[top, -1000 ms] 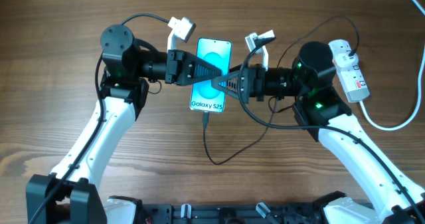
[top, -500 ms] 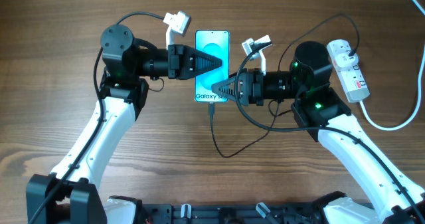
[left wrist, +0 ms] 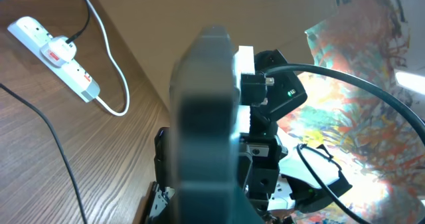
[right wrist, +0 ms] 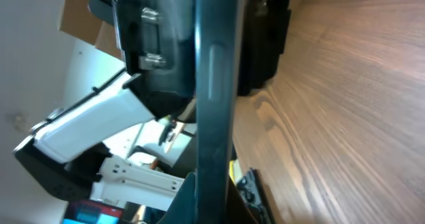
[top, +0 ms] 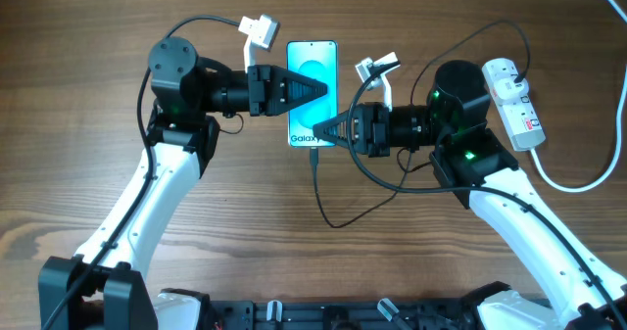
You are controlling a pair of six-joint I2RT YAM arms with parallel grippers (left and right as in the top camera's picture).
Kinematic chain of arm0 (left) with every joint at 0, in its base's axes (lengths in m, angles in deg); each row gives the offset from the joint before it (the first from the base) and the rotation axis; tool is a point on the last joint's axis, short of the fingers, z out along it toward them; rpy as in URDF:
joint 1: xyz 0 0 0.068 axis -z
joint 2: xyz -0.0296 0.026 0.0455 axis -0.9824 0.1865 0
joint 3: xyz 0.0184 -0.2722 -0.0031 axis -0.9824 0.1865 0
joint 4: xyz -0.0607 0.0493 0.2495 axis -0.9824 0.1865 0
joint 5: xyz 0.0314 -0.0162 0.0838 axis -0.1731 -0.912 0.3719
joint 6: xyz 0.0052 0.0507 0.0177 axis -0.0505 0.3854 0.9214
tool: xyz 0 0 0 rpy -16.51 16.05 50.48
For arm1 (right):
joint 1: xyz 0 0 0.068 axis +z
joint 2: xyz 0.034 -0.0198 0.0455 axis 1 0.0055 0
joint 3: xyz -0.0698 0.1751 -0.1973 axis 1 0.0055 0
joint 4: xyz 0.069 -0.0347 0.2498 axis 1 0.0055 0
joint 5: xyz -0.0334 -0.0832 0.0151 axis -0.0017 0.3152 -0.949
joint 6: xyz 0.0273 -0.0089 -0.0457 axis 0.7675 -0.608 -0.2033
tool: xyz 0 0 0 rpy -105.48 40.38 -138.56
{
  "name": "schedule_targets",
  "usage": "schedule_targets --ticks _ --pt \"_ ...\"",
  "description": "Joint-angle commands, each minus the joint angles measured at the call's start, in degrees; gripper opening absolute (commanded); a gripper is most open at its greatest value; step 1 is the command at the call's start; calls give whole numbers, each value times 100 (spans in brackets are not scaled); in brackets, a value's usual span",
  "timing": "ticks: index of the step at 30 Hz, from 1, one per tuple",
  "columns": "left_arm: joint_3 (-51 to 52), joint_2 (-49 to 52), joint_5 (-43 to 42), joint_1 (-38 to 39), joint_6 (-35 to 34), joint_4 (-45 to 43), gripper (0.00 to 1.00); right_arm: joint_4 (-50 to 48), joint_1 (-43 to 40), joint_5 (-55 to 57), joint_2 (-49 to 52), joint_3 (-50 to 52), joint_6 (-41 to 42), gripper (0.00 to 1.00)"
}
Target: Plug charger to phone and switch on socket
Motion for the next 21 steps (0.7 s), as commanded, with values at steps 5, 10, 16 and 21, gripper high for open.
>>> schedule_targets --ticks 5,10,16,21 --pt "-17 -105 170 -31 -79 -15 86 -20 20 31 -24 -85 -175 4" --pt "-17 -105 184 -363 85 -13 100 313 20 227 -24 -85 -435 4" --pt "-17 -103 192 -911 492 214 100 1661 17 1563 170 -85 -1248 4" --pt "-17 -103 789 -1154 1880 2603 100 2199 20 2107 662 -85 -1725 4"
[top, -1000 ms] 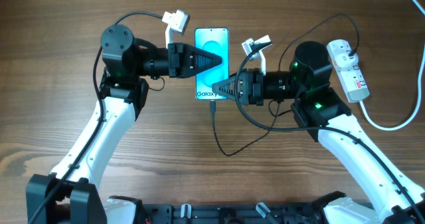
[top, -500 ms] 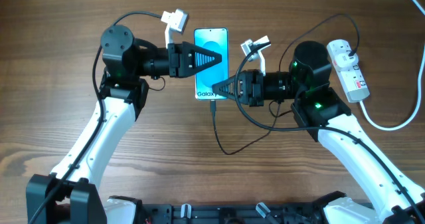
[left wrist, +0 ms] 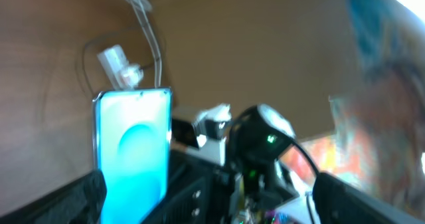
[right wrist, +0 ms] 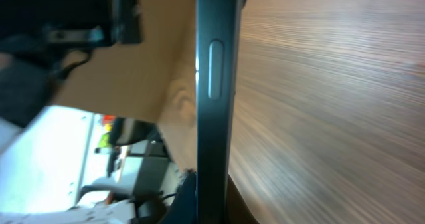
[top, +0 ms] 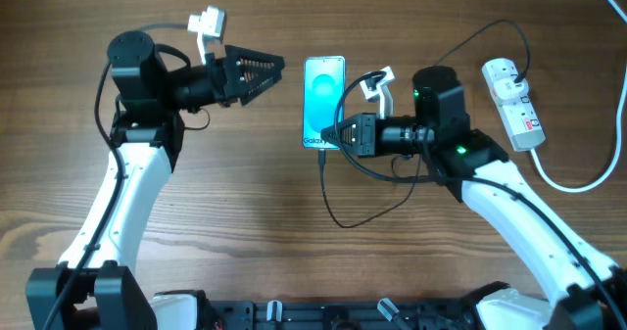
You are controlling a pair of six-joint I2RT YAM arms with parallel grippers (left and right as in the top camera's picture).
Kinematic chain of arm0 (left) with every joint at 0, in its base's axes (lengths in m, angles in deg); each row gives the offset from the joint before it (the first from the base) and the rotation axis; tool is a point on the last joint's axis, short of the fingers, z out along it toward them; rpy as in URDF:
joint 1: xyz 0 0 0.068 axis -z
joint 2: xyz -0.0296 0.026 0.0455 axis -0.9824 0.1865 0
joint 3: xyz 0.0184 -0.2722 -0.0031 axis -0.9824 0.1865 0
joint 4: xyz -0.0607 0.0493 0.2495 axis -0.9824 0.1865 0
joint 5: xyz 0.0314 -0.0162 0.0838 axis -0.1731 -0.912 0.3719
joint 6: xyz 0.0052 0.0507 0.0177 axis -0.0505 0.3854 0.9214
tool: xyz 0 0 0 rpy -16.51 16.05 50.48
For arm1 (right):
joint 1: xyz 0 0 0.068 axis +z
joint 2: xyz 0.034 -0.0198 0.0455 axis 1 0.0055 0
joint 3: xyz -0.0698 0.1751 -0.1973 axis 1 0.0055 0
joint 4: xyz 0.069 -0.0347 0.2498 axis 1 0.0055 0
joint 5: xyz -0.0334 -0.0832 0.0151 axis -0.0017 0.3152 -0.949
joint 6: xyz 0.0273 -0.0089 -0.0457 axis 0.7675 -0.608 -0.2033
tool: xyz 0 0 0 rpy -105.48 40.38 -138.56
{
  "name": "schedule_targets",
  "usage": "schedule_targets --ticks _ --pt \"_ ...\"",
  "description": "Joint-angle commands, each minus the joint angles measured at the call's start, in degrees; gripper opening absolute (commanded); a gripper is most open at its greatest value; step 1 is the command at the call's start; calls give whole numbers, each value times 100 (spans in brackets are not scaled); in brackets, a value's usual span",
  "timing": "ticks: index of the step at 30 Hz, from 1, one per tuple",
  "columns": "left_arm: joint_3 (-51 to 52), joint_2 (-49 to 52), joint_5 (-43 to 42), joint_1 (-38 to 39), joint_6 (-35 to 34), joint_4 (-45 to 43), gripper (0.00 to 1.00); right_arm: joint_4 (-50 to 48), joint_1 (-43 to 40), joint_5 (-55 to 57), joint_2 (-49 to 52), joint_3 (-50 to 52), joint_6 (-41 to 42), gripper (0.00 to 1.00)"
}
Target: Plug charger to phone and switch on socket
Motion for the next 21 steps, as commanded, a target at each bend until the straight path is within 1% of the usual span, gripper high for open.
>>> schedule_targets --ticks 1,2,3,4,6,8,9,10,13,17,21 --pt "42 -57 723 -61 1414 1316 100 140 4 474 422 -83 -525 4" --pt "42 -57 1156 -61 1722 1895 100 142 4 472 581 -83 -540 4" --pt "42 -57 1510 -61 1878 2277 100 136 4 470 715 -83 -533 5" --pt "42 -57 2157 -61 2041 2844 100 131 4 472 907 -83 -533 4" --pt "42 -57 3272 -42 2120 3582 100 111 4 472 1198 -83 -535 4" --pt "42 -57 4588 44 2122 4269 100 79 2 474 1537 -83 -538 4" --pt "42 -57 4898 92 2177 4439 100 52 2 474 1635 -83 -538 4" --pt "42 -57 5038 140 2297 4540 100 15 2 476 1764 -83 -538 4" --pt "42 -57 5082 280 2566 4618 100 -63 4 470 2002 -83 -527 4" --pt "42 -57 5082 358 2564 4618 100 -166 2 278 2052 -83 -485 4" --pt "42 -57 5003 365 2564 4623 100 -278 2 227 2052 -83 -184 4"
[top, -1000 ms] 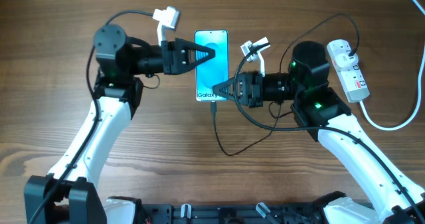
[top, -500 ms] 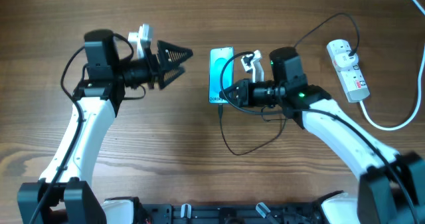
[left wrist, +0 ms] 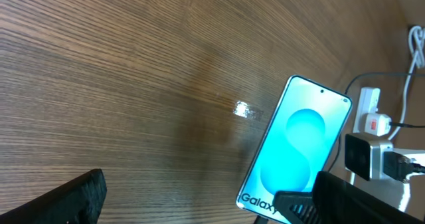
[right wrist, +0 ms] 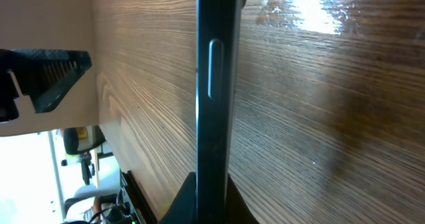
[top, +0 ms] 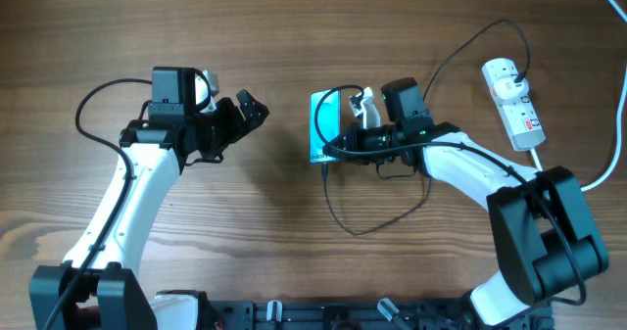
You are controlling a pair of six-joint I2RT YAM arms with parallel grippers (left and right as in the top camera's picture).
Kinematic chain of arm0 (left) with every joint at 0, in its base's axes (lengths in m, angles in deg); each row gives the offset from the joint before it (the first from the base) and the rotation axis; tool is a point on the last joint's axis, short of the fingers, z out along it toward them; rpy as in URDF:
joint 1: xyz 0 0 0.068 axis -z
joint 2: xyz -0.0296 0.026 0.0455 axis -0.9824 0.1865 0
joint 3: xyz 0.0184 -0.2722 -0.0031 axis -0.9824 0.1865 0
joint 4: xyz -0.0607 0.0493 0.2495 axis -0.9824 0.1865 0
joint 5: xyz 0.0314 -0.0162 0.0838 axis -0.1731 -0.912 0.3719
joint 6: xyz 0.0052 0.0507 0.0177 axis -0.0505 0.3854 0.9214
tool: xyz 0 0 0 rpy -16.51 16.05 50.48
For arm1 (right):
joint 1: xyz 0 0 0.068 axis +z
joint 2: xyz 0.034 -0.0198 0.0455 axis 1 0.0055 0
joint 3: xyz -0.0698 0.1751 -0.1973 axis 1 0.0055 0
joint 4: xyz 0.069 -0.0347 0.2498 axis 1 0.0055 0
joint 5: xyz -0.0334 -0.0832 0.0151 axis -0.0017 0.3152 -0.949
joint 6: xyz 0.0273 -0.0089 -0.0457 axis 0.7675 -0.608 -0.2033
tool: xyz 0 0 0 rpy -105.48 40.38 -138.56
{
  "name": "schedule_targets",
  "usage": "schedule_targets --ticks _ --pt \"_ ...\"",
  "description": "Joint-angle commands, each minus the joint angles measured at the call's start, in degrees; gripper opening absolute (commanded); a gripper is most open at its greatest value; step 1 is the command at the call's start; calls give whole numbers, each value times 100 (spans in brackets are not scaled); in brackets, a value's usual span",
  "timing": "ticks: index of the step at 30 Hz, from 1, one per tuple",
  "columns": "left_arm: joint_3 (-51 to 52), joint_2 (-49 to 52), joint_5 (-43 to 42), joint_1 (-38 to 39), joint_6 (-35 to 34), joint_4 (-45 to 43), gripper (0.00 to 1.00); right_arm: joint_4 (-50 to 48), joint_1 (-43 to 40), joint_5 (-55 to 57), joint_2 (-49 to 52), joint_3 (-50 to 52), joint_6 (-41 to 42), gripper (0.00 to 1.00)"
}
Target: Plug charger to phone and switch on socket
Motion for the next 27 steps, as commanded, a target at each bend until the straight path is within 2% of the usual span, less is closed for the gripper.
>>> schedule_targets --ticks 1,5,9,13,15,16,18,19,23,27 --pt "0 -46 -33 26 151 2 100 -105 2 -315 35 -83 275 4" --pt "0 -46 -863 37 177 -76 100 -708 2 -1561 35 -83 610 4" --pt "0 -46 -3117 37 603 -798 100 -2424 2 -3088 35 -83 1650 4" --pt "0 -46 -5132 37 570 -1926 99 -3488 2 -3357 35 -83 2557 4" --pt "0 -46 -5425 37 533 -2151 95 -3641 7 -3386 35 -83 2680 4" --pt "0 -46 -5423 37 535 -2151 91 -3711 9 -3403 35 -83 2730 4" --pt "0 -46 -5451 37 533 -2155 74 -3926 9 -3401 35 -83 2898 4" --pt "0 -46 -5495 37 535 -2181 71 -4072 9 -3416 35 -83 3001 5" --pt "0 -46 -5969 37 492 -2555 68 -4986 9 -3711 35 -83 3591 4" --pt "0 -48 -6070 101 -101 -3112 61 -5355 9 -3788 35 -83 3891 4"
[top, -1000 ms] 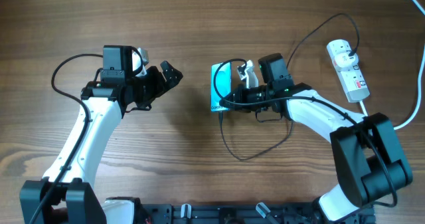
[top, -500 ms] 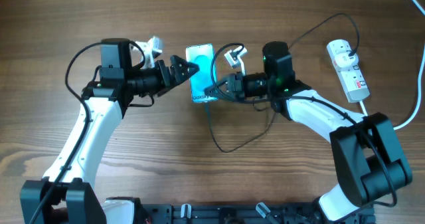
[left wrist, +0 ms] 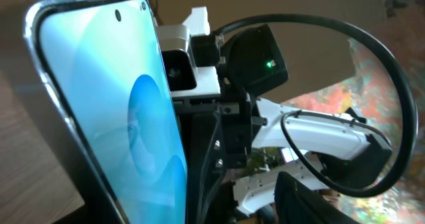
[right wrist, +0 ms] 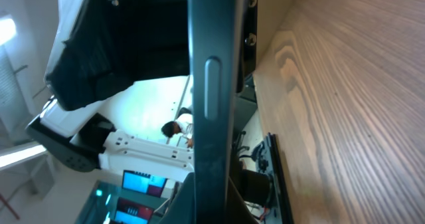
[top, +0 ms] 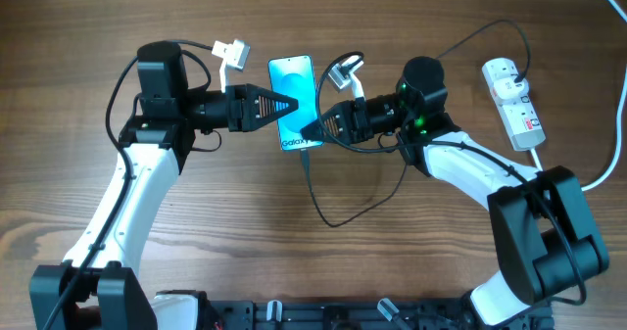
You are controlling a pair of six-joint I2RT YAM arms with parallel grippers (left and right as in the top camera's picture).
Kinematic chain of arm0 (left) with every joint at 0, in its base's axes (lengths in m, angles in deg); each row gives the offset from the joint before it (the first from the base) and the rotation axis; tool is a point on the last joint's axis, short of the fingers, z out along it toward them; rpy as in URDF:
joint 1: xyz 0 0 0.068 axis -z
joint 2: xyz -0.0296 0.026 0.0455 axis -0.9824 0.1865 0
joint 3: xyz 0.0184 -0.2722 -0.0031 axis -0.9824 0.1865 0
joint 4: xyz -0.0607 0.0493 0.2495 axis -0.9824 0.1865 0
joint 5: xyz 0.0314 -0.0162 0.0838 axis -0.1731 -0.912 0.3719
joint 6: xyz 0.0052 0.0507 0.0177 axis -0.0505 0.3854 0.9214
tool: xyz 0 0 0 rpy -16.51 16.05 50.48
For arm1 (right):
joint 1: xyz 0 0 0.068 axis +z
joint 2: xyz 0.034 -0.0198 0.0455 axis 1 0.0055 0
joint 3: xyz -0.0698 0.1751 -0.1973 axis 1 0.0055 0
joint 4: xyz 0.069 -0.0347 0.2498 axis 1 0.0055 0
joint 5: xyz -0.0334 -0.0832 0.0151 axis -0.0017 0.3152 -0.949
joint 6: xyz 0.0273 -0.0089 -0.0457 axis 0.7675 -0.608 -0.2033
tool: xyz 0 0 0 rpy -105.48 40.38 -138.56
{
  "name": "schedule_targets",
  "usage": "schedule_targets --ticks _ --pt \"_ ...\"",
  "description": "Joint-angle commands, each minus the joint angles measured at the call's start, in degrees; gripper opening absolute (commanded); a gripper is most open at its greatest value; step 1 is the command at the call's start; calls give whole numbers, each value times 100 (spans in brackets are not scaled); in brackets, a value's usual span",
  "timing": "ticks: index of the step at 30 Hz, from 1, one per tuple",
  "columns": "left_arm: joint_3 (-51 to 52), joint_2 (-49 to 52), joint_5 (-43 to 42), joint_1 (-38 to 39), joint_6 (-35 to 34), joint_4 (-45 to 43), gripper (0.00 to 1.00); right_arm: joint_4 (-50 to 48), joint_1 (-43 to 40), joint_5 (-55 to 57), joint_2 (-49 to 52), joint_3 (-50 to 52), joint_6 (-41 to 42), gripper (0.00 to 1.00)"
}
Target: Plug charger to phone and switch on socket
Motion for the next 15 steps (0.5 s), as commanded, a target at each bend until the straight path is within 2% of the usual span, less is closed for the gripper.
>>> schedule_targets --ticks 1,4,5,7,9,10,12,13,15 --pt "-33 -52 -562 186 -435 -400 59 -13 31 -118 20 -74 404 4" --pt "-33 -52 -542 345 -553 -658 45 -13 31 -118 20 -74 407 4" --pt "-33 -52 -535 372 -588 -713 38 -13 31 -120 20 -74 407 4" --pt "-33 -52 -485 396 -608 -758 17 -13 31 -122 20 -74 404 4" --pt "-33 -52 -413 393 -610 -756 7 -13 31 -122 20 -74 407 4" --pt "-33 -52 -363 393 -627 -752 4 -13 31 -122 20 -74 409 4" --pt "-33 -50 -227 393 -625 -730 4 -13 31 -125 20 -74 417 5" --pt "-33 -50 -105 393 -627 -730 4 -13 31 -125 20 -74 420 20" --pt "-33 -50 201 393 -632 -686 4 -13 31 -168 20 -74 420 62"
